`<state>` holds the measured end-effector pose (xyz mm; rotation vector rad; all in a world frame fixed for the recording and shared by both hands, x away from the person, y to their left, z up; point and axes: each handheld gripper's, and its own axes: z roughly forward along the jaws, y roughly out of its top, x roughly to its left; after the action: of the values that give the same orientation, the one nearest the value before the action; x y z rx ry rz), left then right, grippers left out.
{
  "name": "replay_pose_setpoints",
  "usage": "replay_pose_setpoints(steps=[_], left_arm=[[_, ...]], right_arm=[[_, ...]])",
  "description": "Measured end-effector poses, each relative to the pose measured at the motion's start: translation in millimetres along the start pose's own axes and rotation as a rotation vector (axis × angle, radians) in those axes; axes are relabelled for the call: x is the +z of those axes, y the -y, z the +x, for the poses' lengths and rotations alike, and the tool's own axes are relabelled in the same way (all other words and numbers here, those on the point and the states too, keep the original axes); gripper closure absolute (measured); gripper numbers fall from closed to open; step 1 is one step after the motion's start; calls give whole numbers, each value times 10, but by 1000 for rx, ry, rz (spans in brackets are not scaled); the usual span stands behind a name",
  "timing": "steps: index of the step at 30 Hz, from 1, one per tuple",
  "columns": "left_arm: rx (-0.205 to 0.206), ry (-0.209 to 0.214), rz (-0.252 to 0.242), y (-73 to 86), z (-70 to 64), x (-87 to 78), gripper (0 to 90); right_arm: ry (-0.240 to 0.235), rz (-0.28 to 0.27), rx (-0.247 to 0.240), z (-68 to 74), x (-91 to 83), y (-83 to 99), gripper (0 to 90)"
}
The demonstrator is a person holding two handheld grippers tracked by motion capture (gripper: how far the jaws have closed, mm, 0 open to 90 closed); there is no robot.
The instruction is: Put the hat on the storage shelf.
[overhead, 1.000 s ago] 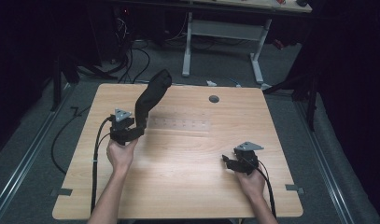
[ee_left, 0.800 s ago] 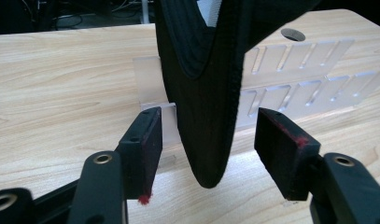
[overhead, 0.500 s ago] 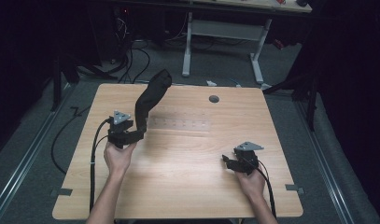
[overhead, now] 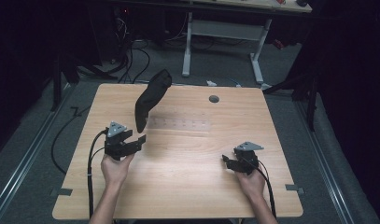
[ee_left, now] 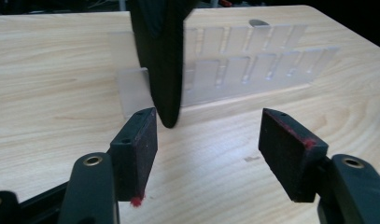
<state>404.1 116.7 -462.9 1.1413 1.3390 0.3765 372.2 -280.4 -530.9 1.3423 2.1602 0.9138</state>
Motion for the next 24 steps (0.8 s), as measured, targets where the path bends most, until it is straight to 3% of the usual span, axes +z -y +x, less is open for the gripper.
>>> replay_pose_setpoints(steps=[4, 8, 19, 21, 24], left_arm=[[9, 28, 34, 127, -23, -66, 373], [44, 31, 83, 331, 1, -90, 370], [149, -78, 165, 835, 231, 19, 363], [178, -78, 146, 865, 237, 10, 361], [175, -82, 143, 867, 234, 8, 359]], right_arm=[[0, 0, 1, 1, 0, 0, 382], [0, 0, 1, 2, 0, 0, 381], [1, 0, 1, 1, 0, 0, 381], [1, 0, 1, 1, 0, 0, 382], [0, 0, 1, 2, 0, 0, 381]])
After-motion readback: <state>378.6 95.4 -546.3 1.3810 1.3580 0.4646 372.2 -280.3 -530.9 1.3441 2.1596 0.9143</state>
